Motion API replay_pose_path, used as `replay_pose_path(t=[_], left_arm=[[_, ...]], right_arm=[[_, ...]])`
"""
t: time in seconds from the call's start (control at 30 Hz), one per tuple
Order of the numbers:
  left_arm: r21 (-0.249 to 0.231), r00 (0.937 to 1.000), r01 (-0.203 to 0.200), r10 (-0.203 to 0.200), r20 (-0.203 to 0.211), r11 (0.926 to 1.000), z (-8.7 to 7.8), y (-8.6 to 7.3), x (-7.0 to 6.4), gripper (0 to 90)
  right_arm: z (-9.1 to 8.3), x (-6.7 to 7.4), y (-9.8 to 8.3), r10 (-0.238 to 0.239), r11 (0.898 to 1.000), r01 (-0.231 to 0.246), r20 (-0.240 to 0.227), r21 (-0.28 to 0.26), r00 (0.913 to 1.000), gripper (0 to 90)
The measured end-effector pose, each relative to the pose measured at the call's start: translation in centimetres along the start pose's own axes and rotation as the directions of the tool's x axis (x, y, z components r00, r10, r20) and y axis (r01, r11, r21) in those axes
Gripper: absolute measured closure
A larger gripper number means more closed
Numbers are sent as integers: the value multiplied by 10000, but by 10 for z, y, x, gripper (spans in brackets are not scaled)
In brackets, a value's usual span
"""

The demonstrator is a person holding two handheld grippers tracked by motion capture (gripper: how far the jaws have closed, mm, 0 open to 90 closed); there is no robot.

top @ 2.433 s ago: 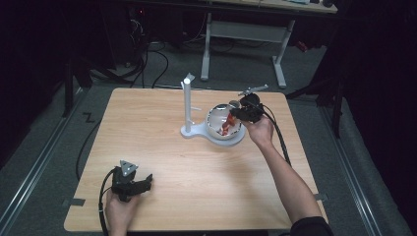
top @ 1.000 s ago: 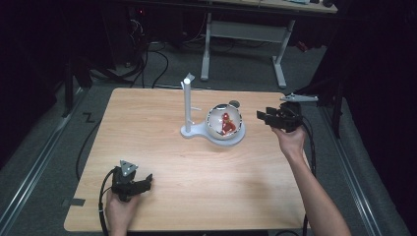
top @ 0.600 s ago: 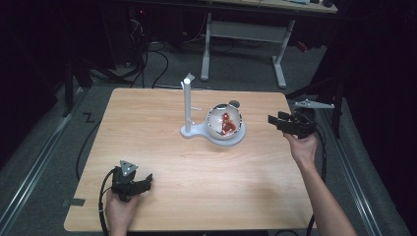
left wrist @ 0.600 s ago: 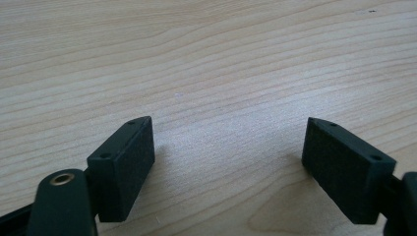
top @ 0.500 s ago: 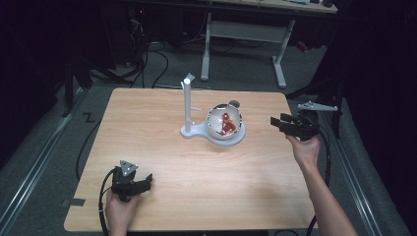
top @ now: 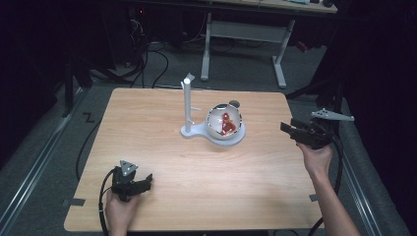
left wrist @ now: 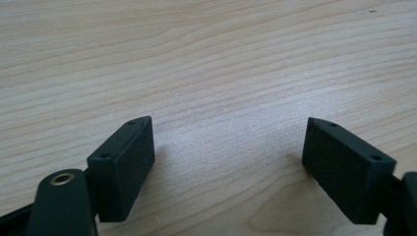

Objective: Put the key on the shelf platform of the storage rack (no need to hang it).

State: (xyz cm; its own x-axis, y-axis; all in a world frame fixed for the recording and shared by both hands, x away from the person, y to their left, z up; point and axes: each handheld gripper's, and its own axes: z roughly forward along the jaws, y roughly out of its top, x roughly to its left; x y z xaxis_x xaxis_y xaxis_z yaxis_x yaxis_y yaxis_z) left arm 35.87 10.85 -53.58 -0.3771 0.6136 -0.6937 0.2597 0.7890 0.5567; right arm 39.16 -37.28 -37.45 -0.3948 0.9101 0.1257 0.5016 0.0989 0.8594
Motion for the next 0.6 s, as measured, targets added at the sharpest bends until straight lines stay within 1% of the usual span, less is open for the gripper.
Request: replay_pose_path(t=[0.03,0.2,0.3,0.5,0.53,0.6], left_arm=[[-3,10000,18,-18,-15,10000,0,0,0,203],[-3,10000,8,-8,-8,10000,0,0,0,203],[-3,10000,8,-8,-10,10000,0,0,0,203],[-10,10000,36,-36,-20,10000,0,0,0,203],[-23,10000,67,-67,-25,10000,0,0,0,204],[-7,10000,9,-10,-9,10000,0,0,0,203]], right_arm=[[-2,0,-1,26,10000,-26,-3,-78,10000,473],[-8,-4,-9,119,9999,-119,63,-30,9999,473],[-16,-6,-15,256,9993,-254,65,-257,9997,474],[-25,-6,-25,346,9988,-345,26,-356,9994,474],[-29,-6,-28,388,9983,-387,22,-426,9992,475],[-32,-6,-31,384,9981,-384,8,-490,9993,475]])
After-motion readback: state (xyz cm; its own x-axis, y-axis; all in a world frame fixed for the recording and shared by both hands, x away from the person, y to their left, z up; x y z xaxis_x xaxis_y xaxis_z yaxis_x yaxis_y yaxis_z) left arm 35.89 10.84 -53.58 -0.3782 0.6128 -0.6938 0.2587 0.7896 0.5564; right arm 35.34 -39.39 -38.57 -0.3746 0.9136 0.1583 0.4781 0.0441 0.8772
